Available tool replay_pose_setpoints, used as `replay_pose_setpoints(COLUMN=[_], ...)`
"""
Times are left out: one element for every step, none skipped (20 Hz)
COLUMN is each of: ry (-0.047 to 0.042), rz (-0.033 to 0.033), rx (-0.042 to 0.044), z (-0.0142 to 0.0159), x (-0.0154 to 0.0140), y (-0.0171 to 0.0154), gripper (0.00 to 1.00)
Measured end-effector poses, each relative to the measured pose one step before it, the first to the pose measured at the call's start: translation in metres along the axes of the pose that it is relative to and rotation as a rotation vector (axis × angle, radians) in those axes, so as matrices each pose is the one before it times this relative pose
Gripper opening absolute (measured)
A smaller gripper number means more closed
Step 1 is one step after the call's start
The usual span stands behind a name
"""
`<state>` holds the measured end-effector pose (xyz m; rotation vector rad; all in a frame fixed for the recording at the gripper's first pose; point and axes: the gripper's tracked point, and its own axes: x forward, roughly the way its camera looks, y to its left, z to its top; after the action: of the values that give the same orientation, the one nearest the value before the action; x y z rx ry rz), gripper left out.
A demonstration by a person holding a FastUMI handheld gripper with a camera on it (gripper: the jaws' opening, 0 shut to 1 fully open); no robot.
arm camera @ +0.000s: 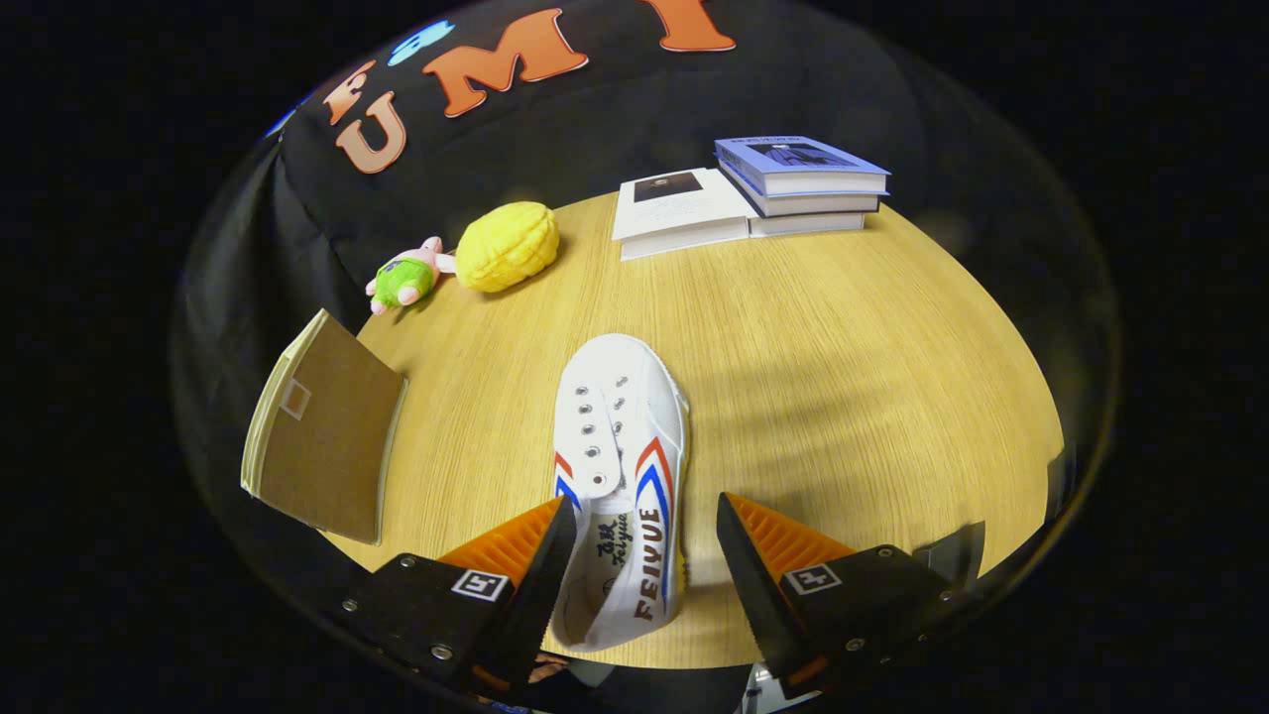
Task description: Open the storage box then place both shoes into the box .Put the left shoe in first, then the right shoe, with the right side of both shoes facing outward in a uniform manner.
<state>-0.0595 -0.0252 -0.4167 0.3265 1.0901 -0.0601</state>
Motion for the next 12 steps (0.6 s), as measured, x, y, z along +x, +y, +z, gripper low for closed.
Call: replay_pose_setpoints(ry=[-0.00689,-0.00555,0.00305,0.01122,0.00239,0.00690,0.00559,0.00374,0.00268,-0.00293,-0.00385,-0.00515], rz=[-0.01323,-0.01463,-0.00350,0.00951,0.01916,0.00436,0.00445,0.00723,0.01384,0.00040,-0.00131,0.00114], rx=[-0.00290,-0.00445,-0.00008,0.00193,0.00655,0.00617,0.00430,0.00383,0.01144,0.01412,0.00974,0.00408], z=[0.00165,0.00117,-0.00203,-0.00195,0.00038,-0.00109,-0.00141,-0.00084,-0.00072,0.00154,0.00047,0.00080], x=[0.00280,0.00356,0.00373,0.00331,0.00282,0.00385,0.00380,0.00285,0.00213,0.00239,-0.00179,0.00062], y=[-0.00461,-0.00416,-0.00038,0.00308,0.00389,0.00173,0.00106,0.00176,0.00200,-0.00008,-0.00223,-0.00085], gripper=[0.83,0.81,0.77,0.75,0.71,0.70,0.65,0.63,0.57,0.51,0.45,0.43])
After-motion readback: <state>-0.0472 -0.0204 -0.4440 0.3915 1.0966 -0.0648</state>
